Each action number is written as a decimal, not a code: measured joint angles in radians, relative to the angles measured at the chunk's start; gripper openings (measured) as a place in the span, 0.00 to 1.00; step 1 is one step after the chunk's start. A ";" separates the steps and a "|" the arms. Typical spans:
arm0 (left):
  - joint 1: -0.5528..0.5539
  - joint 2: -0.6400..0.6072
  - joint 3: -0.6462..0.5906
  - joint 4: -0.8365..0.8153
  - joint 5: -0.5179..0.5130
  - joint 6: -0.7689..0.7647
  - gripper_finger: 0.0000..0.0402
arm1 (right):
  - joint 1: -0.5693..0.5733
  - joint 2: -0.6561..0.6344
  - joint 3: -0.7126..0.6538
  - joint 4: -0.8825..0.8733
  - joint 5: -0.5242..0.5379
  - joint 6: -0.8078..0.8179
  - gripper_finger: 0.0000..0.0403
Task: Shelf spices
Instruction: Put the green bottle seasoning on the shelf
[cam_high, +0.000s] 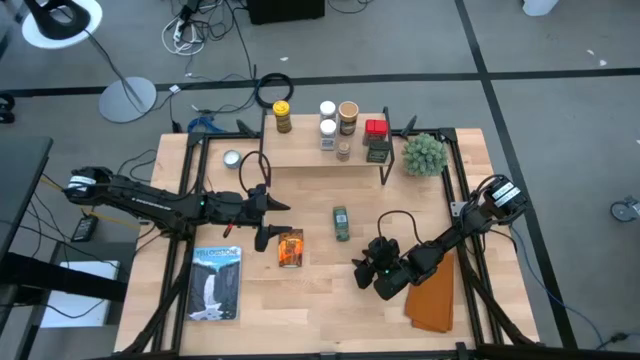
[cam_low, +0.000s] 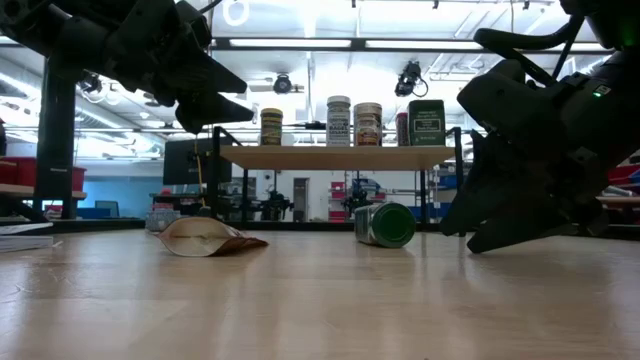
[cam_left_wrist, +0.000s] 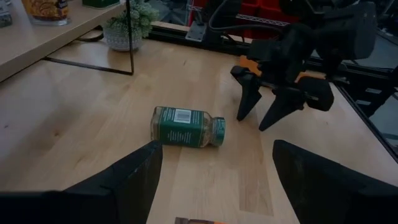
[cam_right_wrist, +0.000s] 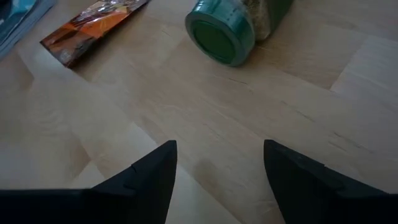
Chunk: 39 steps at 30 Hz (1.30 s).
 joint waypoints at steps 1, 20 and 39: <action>0.000 0.000 0.000 -0.001 -0.001 -0.001 0.77 | 0.000 0.000 0.000 0.006 0.001 -0.008 0.59; -0.031 0.348 0.007 0.301 -0.009 0.074 0.77 | -0.019 0.002 0.000 0.139 -0.058 -0.038 0.81; 0.064 0.690 0.591 -0.328 -0.066 0.515 0.72 | -0.021 0.002 0.000 0.117 -0.102 -0.239 0.77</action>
